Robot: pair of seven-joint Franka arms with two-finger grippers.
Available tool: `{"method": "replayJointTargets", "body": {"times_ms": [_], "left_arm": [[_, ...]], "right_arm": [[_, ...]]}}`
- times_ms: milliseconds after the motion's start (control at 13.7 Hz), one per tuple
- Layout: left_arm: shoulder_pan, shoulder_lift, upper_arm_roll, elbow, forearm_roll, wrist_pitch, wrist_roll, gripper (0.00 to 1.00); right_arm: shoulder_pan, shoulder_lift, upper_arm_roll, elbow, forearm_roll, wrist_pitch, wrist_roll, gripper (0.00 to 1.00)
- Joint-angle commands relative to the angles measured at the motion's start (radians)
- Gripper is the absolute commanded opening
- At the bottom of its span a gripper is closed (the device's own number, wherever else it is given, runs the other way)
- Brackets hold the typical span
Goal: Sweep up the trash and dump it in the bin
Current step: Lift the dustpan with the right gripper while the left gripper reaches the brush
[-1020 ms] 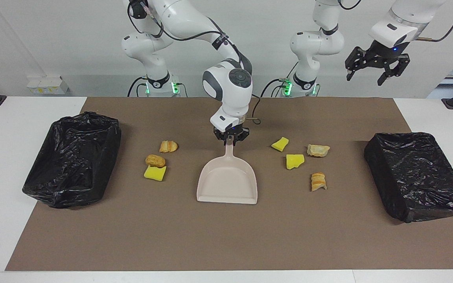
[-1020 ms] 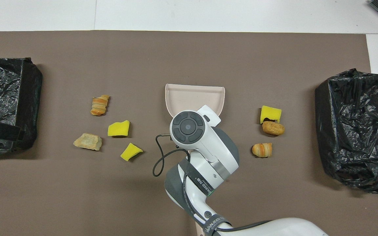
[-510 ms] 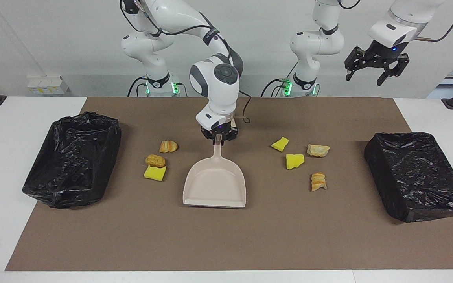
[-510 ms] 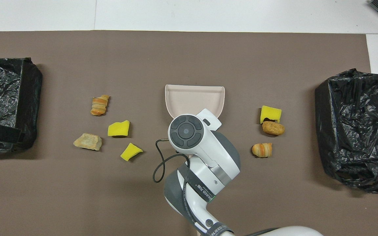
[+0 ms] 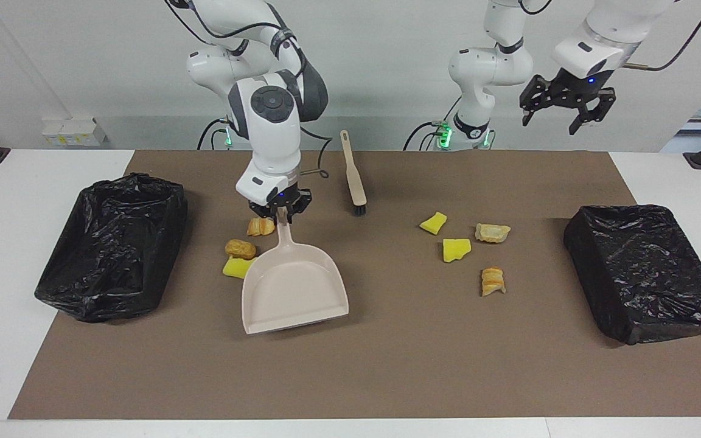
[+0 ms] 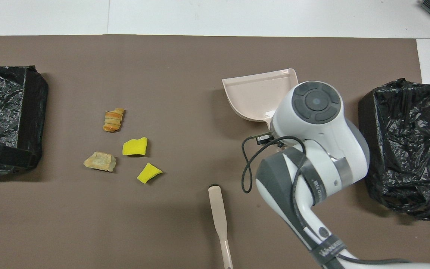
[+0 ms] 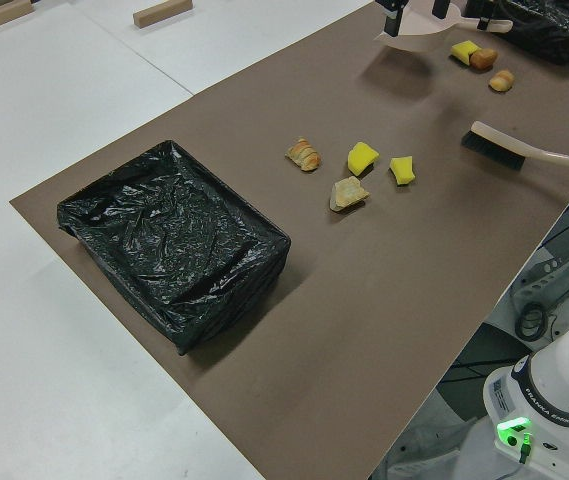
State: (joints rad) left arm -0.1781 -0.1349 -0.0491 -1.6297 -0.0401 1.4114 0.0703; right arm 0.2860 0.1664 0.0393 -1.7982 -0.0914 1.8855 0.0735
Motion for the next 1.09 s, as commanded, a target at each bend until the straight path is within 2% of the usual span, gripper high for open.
{"method": "replayJointTargets", "body": {"times_ms": [0,146,364,583,874,1020], "left_arm": [[-0.166,-0.107,0.003,-0.243,-0.009,0.144,-0.212,1.0],[-0.292,-0.144,0.002,-0.365,-0.012,0.224,-0.361,1.0],[-0.453,-0.149,0.003,-0.494,-0.07,0.352,-0.533,1.0],[-0.595,-0.143,0.002,-0.57,-0.073,0.451,-0.725,1.0],[-0.783,-0.042,0.003,-0.642,-0.073,0.645,-0.999,1.0],[-0.852,0.009,0.003,-0.67,-0.073,0.748,-1.07,1.0]], "right_arm": [[-0.092,-0.01,0.014,0.002,-0.016,-0.009,-0.232,0.0],[-0.152,-0.005,0.014,0.002,-0.016,-0.008,-0.389,0.0],[-0.209,-0.001,0.014,0.002,-0.014,-0.008,-0.573,0.0],[-0.241,-0.001,0.014,0.0,-0.014,-0.023,-0.778,0.0],[-0.254,-0.011,0.013,0.002,-0.024,-0.051,-0.955,0.0],[-0.251,-0.015,0.016,0.003,-0.069,-0.051,-1.07,0.0]]}}
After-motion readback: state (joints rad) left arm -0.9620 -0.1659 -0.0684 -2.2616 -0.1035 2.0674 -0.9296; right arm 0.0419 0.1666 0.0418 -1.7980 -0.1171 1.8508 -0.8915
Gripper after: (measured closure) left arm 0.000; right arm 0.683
